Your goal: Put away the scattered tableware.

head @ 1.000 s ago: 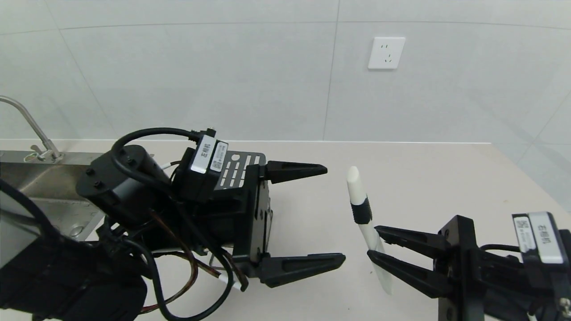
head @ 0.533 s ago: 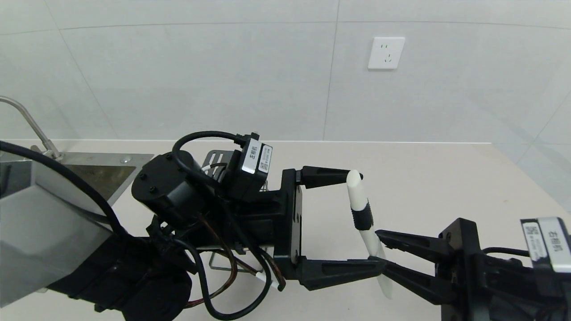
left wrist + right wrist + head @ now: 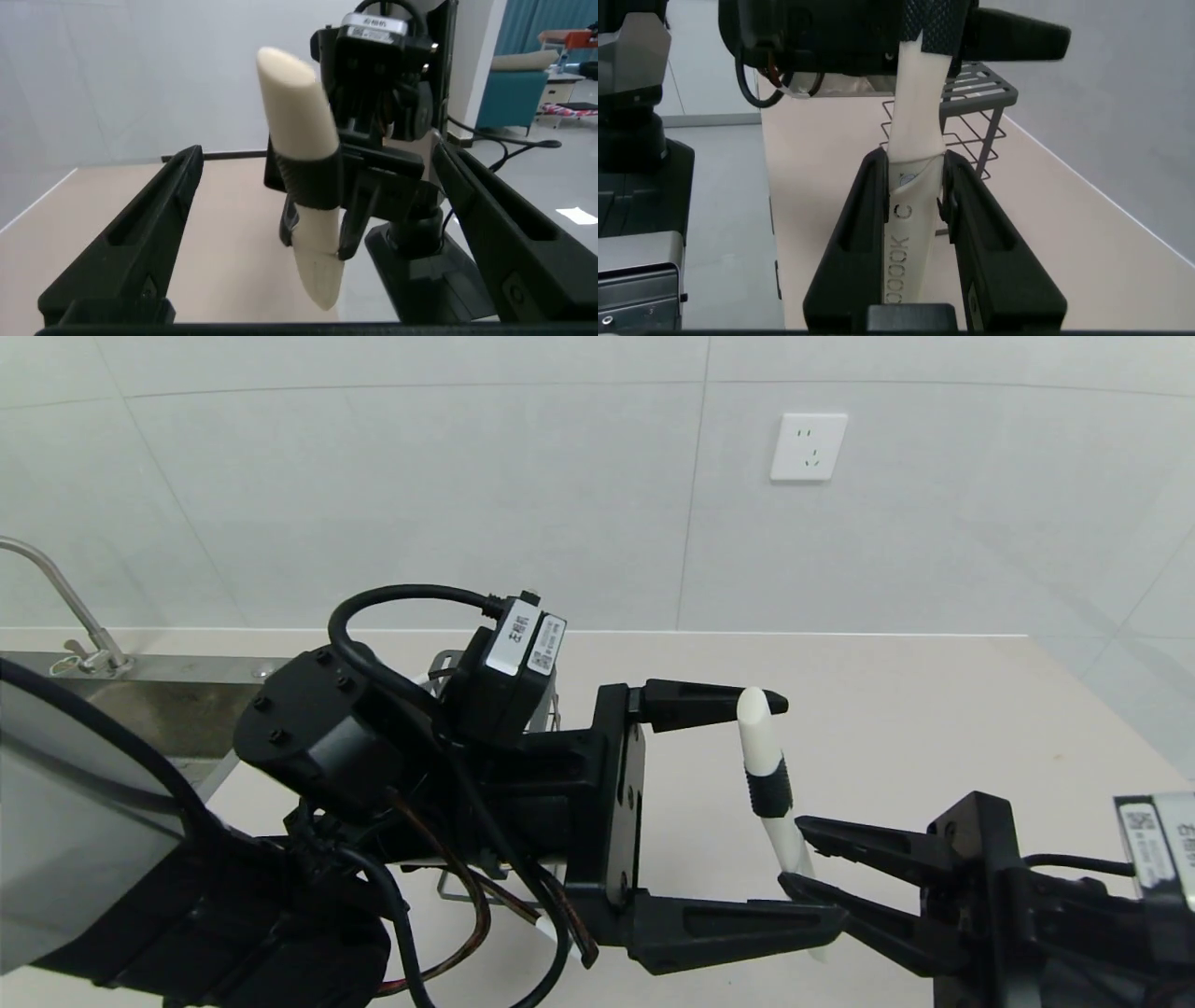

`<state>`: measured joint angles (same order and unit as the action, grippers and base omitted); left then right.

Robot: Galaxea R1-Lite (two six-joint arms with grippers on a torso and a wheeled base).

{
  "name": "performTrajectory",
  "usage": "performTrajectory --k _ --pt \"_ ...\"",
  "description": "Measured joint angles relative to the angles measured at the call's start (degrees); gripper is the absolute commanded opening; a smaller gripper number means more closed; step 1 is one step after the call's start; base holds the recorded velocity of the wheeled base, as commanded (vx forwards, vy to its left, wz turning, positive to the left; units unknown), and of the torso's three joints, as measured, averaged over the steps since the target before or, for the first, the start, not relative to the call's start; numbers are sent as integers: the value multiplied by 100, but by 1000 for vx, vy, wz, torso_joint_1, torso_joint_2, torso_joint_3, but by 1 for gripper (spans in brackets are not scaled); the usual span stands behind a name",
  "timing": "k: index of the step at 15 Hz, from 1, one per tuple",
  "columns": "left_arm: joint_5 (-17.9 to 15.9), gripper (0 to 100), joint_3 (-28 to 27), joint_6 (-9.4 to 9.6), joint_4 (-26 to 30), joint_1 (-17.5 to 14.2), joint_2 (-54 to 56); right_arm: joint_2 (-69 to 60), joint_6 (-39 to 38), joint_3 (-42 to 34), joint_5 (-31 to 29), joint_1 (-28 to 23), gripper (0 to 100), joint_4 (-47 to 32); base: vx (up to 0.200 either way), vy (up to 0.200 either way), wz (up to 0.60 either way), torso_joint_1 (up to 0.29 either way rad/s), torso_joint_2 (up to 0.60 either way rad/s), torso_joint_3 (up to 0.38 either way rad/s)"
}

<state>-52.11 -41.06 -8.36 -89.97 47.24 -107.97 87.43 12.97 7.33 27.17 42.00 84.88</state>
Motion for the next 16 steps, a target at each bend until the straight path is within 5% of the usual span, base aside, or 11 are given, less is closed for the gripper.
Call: performTrajectory --k 5,6,11,12,16 --pt "0 100 -6 5 2 37 30 -4 35 85 2 102 0 0 0 0 0 0 0 0" --pt "0 0 -12 5 2 37 30 7 38 118 0 133 0 0 0 0 0 0 0 0" --pt "15 0 -6 16 5 37 56 52 38 236 -5 174 0 2 0 0 0 0 0 0" --pt "20 0 -6 32 5 35 62 55 44 245 4 174 100 0 0 0 0 0 0 0" --pt "68 0 -4 56 5 35 102 99 178 322 6 174 100 -4 0 0 0 0 0 0"
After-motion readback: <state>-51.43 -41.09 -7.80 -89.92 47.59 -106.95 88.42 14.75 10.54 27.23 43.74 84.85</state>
